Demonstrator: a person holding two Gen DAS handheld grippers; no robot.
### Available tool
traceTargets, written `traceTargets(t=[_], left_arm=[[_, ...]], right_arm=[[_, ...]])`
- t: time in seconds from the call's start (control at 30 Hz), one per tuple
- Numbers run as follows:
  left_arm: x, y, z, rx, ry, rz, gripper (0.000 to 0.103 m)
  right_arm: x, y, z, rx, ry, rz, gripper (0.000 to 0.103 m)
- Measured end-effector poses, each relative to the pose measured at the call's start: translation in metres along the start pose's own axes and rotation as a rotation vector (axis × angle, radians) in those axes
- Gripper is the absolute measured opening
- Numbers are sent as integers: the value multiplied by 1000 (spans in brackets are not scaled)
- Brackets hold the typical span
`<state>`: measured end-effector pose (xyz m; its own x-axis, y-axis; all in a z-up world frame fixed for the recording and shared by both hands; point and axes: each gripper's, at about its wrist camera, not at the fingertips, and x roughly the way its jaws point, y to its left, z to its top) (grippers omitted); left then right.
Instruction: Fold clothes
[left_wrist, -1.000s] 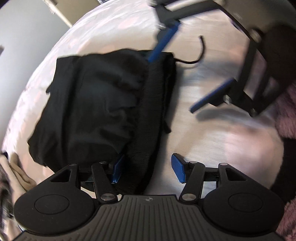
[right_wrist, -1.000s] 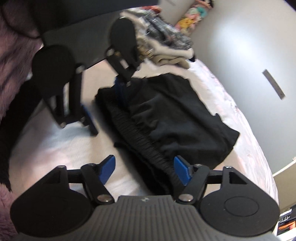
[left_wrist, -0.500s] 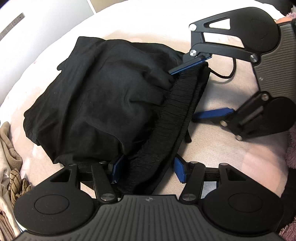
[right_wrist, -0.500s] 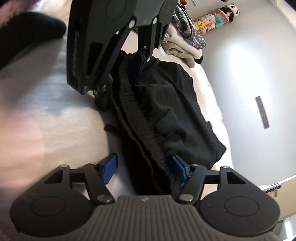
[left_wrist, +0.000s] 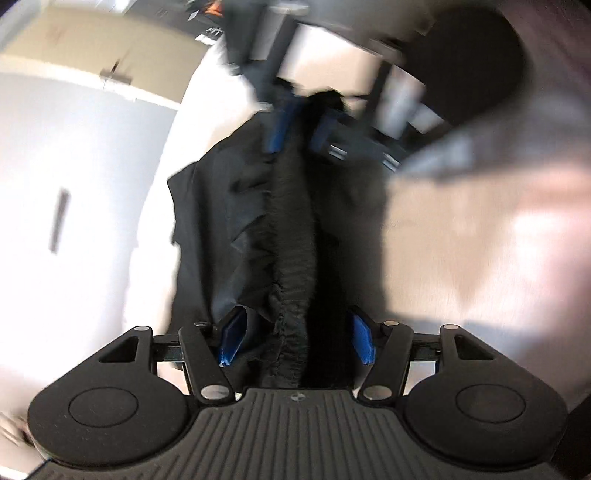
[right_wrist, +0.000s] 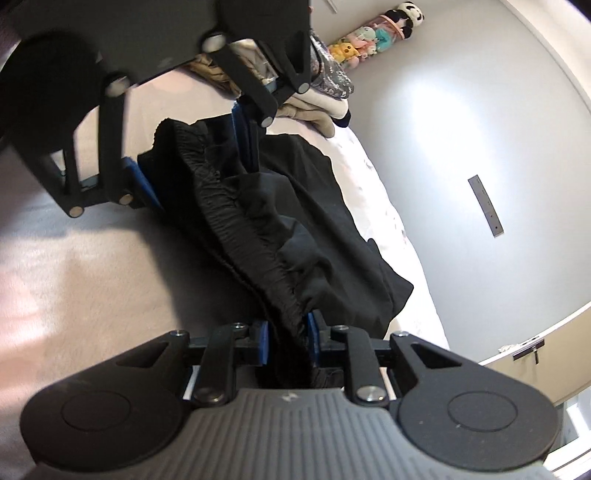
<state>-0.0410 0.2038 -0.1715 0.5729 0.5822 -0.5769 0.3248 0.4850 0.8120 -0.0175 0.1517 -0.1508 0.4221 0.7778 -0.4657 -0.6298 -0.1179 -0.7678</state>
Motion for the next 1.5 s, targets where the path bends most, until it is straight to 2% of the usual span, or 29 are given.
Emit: traceTargets(t=[0.1,0.17,0.2,0.23,0.33,0.37,0.43,0.5,0.53,0.6,0.7,0.87,0.93,1.0,1.1,1.27,1.37,1.43,1.5], left_arm=[[5,-14,-2,103,29,60,58],[9,-11,-2,96,51,77,55],[11,-8,-2,74,65,73,51],[12,-4,-2,51,77,68,38],[10,9,-4,-36,78,44,27],[8,14,-4,-65,74,37,25],[5,25,-5,-137,62,17,20],[1,38,-7,-215,48,-7,19],[-1,44,-8,-254,40,-19,19],[-3,51,-11,-306,34,-29,19],[-4,55,-13,-344,41,-47,19],[5,53,-18,-379,80,-105,19],[2,49,-21,-403,87,-133,18],[7,49,-23,-429,88,-155,18],[8,49,-26,-465,90,-182,18],[15,49,-26,-471,91,-192,18],[17,49,-25,-465,93,-189,18],[20,50,-25,-458,91,-183,18],[18,49,-24,-438,84,-164,19]], right_arm=[[-4,-4,-1,27,-7,10,23],[-5,-6,-2,32,-7,15,23],[-6,-6,-2,33,-7,17,23],[-7,-6,-3,35,-7,19,23],[-12,-8,-5,41,-13,21,30],[-15,-6,-5,32,-20,20,33],[-6,-6,1,4,-44,23,51],[-15,4,1,-56,-83,24,60],[-20,8,1,-86,-102,24,65],[-27,19,1,-154,-135,34,67],[-31,34,0,-247,-149,52,65],[-29,32,-1,-238,-115,44,65],[-26,31,-2,-230,-90,50,57],[-23,32,-3,-235,-68,60,54],[-19,34,-3,-252,-48,58,54],[-13,35,-2,-275,-16,49,53],[-7,35,-1,-275,8,41,46],[-4,35,0,-277,22,33,34],[-5,28,0,-221,19,49,30]])
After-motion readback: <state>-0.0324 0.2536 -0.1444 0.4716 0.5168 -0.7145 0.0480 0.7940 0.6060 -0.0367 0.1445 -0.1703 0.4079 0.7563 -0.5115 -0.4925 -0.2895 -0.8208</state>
